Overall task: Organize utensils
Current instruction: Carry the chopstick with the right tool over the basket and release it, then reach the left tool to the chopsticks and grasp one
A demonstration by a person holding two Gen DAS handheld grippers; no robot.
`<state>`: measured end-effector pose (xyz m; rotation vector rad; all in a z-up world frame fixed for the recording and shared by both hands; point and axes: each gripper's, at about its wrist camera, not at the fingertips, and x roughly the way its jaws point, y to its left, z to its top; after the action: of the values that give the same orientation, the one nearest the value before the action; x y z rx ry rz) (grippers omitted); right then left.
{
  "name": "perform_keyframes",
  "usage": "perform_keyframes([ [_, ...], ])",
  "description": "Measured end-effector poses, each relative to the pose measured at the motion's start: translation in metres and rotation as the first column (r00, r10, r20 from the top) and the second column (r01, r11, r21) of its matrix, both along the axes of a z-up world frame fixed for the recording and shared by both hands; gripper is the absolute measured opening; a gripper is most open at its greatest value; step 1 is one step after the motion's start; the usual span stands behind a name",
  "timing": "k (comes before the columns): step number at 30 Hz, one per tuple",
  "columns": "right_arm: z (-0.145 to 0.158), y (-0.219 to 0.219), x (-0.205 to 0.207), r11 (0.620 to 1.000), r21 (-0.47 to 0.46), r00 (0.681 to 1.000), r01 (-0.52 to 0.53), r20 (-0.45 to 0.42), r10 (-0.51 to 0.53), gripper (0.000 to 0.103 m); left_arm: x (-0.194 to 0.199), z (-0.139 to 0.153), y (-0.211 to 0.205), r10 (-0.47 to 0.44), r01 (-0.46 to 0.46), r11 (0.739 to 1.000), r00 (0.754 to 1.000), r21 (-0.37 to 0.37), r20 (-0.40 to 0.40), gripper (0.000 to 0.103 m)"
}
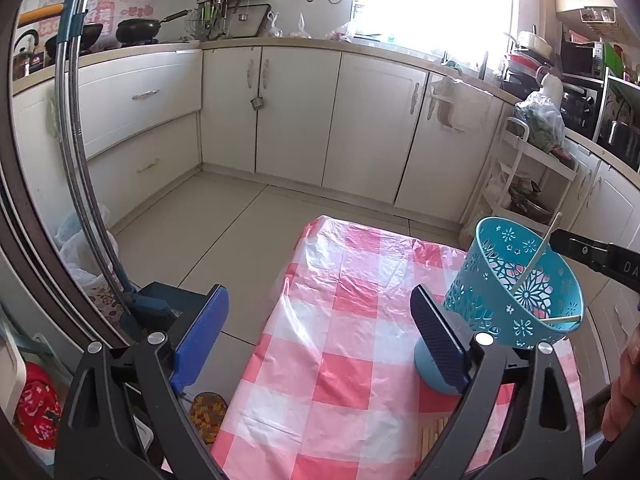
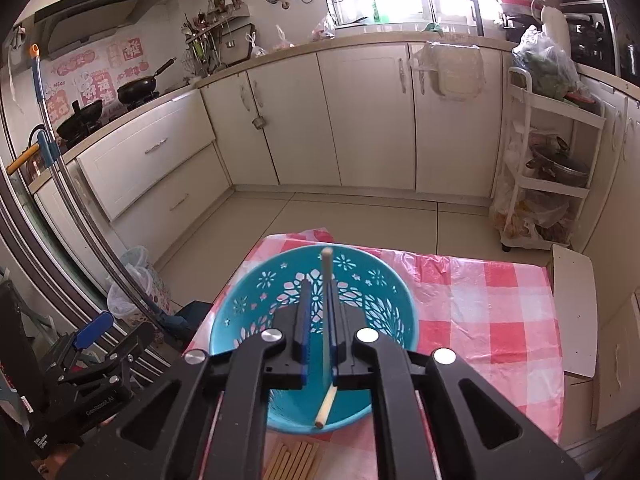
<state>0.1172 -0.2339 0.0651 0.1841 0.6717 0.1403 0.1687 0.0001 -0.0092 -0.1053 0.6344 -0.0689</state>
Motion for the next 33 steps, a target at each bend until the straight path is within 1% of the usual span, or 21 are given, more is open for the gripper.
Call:
perform_keyframes([
  [2, 0.006, -0.001, -0.017, 1.000, 0.012, 0.999, 0.016, 0.038, -0.016, 0.026, 0.001, -0.002, -0.001, 0.000, 0.000, 1.000, 1.000, 0.009, -0.010, 0.089],
  [4, 0.009, -0.001, -0.042, 1.000, 0.014, 0.998, 0.016, 0.065, -0.017, 0.027, 0.002, -0.005, -0.001, 0.001, 0.000, 1.000, 1.000, 0.015, -0.022, 0.089],
  [5, 0.005, 0.001, -0.053, 1.000, 0.012, 0.998, 0.015, 0.066, -0.015, 0.026, 0.003, -0.006, -0.001, 0.001, -0.001, 1.000, 1.000, 0.017, -0.027, 0.089],
  [6, -0.004, 0.003, -0.068, 1.000, 0.009, 0.999, 0.012, 0.049, -0.012, 0.026, 0.003, -0.007, -0.001, 0.001, -0.001, 1.000, 1.000, 0.018, -0.031, 0.089],
  [7, -0.015, 0.007, -0.076, 1.000, 0.006, 1.000, 0.004, 0.018, -0.004, 0.026, 0.003, -0.009, -0.002, 0.002, -0.001, 1.000, 0.999, 0.019, -0.035, 0.089],
  [8, -0.032, 0.011, -0.084, 1.000, -0.007, 1.000, -0.009, -0.029, 0.008, 0.026, 0.003, -0.009, -0.002, 0.002, -0.001, 1.000, 0.999, 0.019, -0.040, 0.089],
  [9, -0.048, 0.015, -0.088, 1.000, -0.023, 0.997, -0.020, -0.075, 0.018, 0.024, 0.004, -0.010, -0.002, 0.000, 0.001, 1.000, 0.999, 0.020, -0.045, 0.089],
  [10, -0.070, 0.020, -0.092, 0.999, -0.031, 0.991, -0.031, -0.132, 0.027, 0.022, 0.004, -0.012, -0.003, -0.001, 0.002, 1.000, 0.999, 0.021, -0.052, 0.089],
  [11, -0.090, 0.022, -0.094, 0.999, -0.022, 0.982, -0.029, -0.187, 0.024, 0.019, 0.004, -0.014, -0.004, -0.002, 0.003, 1.000, 0.998, 0.024, -0.057, 0.089],
  [12, -0.104, 0.023, -0.094, 1.000, -0.004, 0.974, -0.024, -0.225, 0.022, 0.018, 0.003, -0.015, -0.005, -0.003, 0.005, 1.000, 0.998, 0.030, -0.062, 0.090],
  [13, -0.117, 0.025, -0.094, 1.000, 0.007, 0.966, -0.020, -0.256, 0.021, 0.017, 0.003, -0.017, -0.005, -0.005, 0.007, 0.999, 0.998, 0.037, -0.066, 0.090],
  [15, -0.132, 0.028, -0.093, 1.000, 0.012, 0.960, -0.009, -0.280, 0.011, 0.017, 0.002, -0.020, -0.007, -0.009, 0.013, 0.999, 0.997, 0.052, -0.074, 0.090],
  [17, -0.140, 0.032, -0.089, 1.000, 0.031, 0.955, -0.003, -0.298, 0.012, 0.017, 0.002, -0.023, -0.008, -0.013, 0.018, 0.998, 0.996, 0.063, -0.083, 0.090],
  [22, -0.152, 0.041, -0.086, 1.000, 0.014, 0.950, -0.002, -0.312, 0.007, 0.017, 0.004, -0.025, -0.006, -0.015, 0.020, 0.998, 0.995, 0.054, -0.099, 0.090],
  [25, -0.154, 0.040, -0.088, 1.000, -0.006, 0.953, -0.005, -0.304, 0.002, 0.017, 0.005, -0.026, -0.008, -0.024, 0.030, 0.998, 0.994, 0.055, -0.103, 0.090],
  [29, -0.158, 0.032, -0.089, 1.000, 0.009, 0.951, 0.003, -0.311, 0.000, 0.015, 0.005, -0.028, -0.012, -0.033, 0.040, 0.997, 0.994, 0.063, -0.109, 0.091],
  [33, -0.158, 0.035, -0.089, 1.000, -0.020, 0.952, -0.016, -0.305, 0.009, 0.015, 0.006, -0.032, -0.019, -0.050, 0.060, 0.995, 0.991, 0.077, -0.122, 0.091],
])
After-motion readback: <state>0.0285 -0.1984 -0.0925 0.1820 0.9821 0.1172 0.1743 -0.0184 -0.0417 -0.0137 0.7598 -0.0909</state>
